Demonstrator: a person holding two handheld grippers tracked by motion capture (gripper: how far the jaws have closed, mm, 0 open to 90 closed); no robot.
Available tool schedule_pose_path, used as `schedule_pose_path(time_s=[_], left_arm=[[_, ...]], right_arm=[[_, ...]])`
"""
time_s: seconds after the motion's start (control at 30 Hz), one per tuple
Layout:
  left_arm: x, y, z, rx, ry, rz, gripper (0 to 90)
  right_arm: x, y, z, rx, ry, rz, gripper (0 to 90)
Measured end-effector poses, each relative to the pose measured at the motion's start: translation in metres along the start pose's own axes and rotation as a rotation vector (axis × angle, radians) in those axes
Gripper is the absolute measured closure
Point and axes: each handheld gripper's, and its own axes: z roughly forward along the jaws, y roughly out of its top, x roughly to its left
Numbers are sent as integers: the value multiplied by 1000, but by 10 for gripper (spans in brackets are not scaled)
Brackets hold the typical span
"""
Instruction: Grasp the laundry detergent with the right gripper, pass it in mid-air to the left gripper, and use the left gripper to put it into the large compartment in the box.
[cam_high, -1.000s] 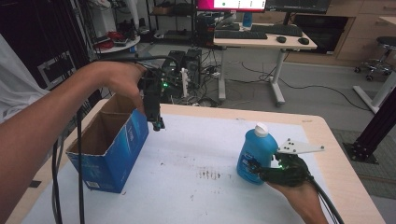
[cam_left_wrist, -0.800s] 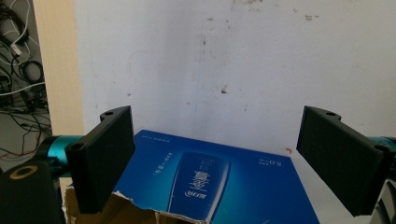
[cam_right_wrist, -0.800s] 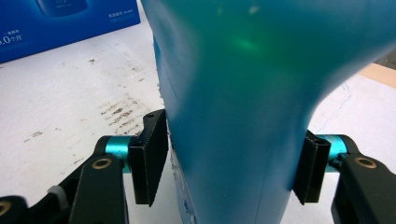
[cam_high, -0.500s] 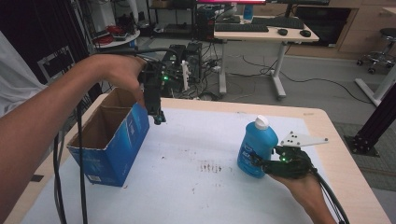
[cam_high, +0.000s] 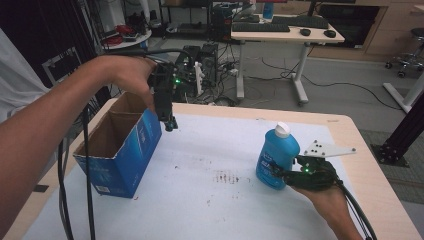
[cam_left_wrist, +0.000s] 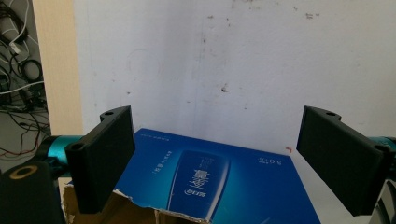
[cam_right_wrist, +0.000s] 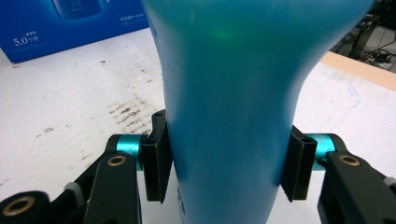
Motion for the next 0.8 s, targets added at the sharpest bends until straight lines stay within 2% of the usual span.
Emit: schedule_pose_path(time_s=[0.3,0.6,0.8], left_arm=[[0,0,0,1,1,1,113],[0,1,0,0,-3,3,114],[0,2,0,-2,-4,3,114]], right_arm=[[1,0,-1,-3,1,4,470],[4,1,-1,-3,-6,-23,478],[5,4,-6,-28,5,-21,479]])
